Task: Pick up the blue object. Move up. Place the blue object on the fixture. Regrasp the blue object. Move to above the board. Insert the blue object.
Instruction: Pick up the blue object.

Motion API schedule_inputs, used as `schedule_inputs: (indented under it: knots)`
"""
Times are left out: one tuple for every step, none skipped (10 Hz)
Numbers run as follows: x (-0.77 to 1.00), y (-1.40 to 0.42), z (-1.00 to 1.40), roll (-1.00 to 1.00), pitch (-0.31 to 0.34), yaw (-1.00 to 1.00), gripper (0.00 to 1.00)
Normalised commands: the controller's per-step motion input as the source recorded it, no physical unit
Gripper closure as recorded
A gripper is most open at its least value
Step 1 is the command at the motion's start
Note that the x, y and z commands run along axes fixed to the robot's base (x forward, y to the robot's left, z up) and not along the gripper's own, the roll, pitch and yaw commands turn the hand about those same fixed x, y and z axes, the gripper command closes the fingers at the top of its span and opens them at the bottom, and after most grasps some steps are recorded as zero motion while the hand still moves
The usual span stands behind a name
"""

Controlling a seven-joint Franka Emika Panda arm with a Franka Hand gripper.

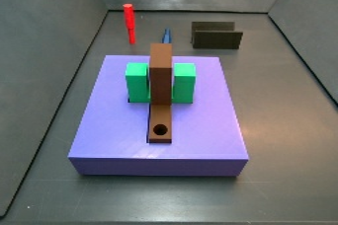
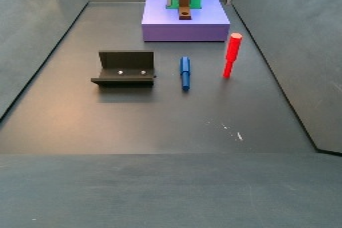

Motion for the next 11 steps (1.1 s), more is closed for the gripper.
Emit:
schedule_inputs:
  knots:
    - [0.0,-0.76,-0.17,-0.1,-0.171,-0.14,0.0]
    - [0.02,-0.87,-0.3,-0.08,-0.176,-0.18,0.0]
    - [0.1,-0.73,-0.35,-0.11,-0.164,-0.21,0.0]
    - [0.19,-0.63,-0.31,-0.17,-0.134,-0.19,0.0]
    - [0.42,-0.44,-0.39,-0.29,-0.019,-0.04,0.0]
    - [0.41,-0.36,-0.48,-0.27,-0.004,0.05,0.0]
    - [0.28,-0.41,-0.74,-0.14,-0.083,0.01,0.0]
    - [0.23,-0.39,-0.77,-0.03,-0.11,0.0,0.0]
    - [0.28,-0.33,-0.71,-0.01,-0.09,-0.02,0.0]
    - [0.2,-0.25,-0.68,0.03,-0.067,0.0,0.0]
    - [-0.01,0.0,-0.74,0.14,-0.106,0.0,0.0]
